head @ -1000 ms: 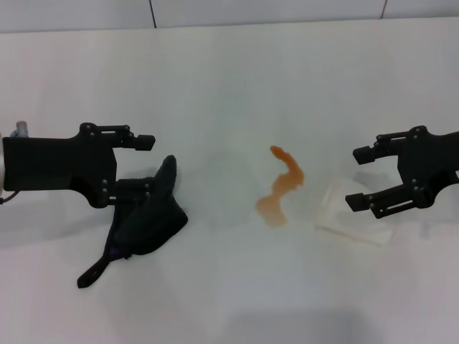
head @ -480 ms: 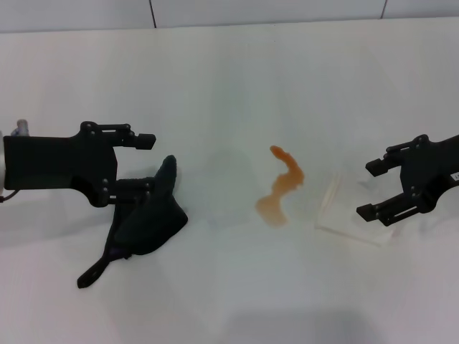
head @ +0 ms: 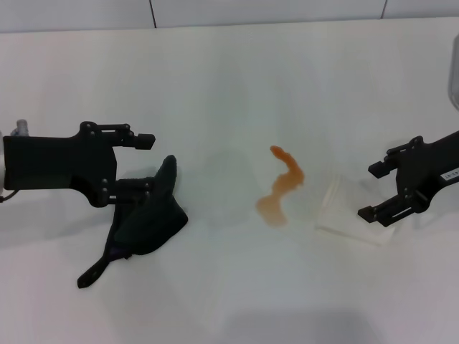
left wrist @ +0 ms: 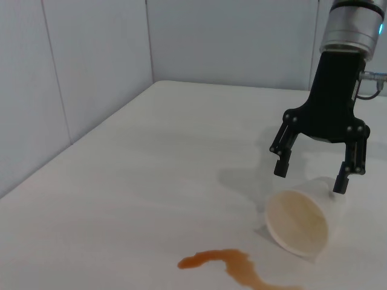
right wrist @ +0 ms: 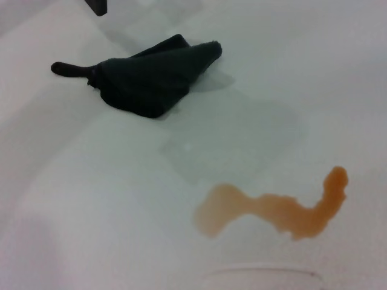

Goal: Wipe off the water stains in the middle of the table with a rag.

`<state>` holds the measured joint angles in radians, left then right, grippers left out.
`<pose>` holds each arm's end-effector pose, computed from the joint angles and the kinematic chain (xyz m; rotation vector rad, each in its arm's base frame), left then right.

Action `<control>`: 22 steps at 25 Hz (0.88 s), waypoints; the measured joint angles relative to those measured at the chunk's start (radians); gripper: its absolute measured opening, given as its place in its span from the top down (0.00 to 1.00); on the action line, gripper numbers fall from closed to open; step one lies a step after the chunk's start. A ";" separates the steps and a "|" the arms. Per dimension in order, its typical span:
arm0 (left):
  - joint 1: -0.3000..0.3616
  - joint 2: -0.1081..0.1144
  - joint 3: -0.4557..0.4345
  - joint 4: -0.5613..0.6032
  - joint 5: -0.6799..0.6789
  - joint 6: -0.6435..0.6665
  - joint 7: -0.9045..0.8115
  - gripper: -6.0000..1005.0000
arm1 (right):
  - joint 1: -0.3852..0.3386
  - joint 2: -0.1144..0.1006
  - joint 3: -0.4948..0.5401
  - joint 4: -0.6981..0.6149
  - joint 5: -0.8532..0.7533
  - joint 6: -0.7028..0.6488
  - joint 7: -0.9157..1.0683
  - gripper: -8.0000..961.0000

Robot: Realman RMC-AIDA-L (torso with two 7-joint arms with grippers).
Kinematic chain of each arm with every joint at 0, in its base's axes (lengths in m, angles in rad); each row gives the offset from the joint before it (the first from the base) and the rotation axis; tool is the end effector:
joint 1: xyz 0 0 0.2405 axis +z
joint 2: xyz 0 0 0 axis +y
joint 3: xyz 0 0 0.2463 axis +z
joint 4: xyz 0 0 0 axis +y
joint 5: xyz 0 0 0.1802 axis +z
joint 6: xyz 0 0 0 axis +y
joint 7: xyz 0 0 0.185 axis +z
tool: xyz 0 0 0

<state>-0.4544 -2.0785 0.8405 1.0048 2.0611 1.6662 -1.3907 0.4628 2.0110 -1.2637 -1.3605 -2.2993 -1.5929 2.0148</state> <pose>-0.2157 0.3012 -0.0101 -2.8699 -0.2532 -0.4196 0.2124 0.3087 -0.0104 -2.8769 0.4788 -0.2507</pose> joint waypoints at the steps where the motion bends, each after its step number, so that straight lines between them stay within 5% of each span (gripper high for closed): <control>1: 0.000 0.000 0.000 0.000 0.000 0.000 0.000 0.27 | 0.001 0.000 -0.005 -0.001 -0.001 0.001 0.002 0.12; 22: 0.003 0.000 -0.005 -0.010 -0.003 -0.011 0.013 0.27 | 0.017 0.000 -0.131 -0.103 -0.094 0.004 0.167 0.12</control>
<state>-0.4518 -2.0785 0.8356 0.9949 2.0585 1.6550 -1.3776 0.4799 2.0110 -1.3943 -1.4637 -2.3931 -1.5891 2.1820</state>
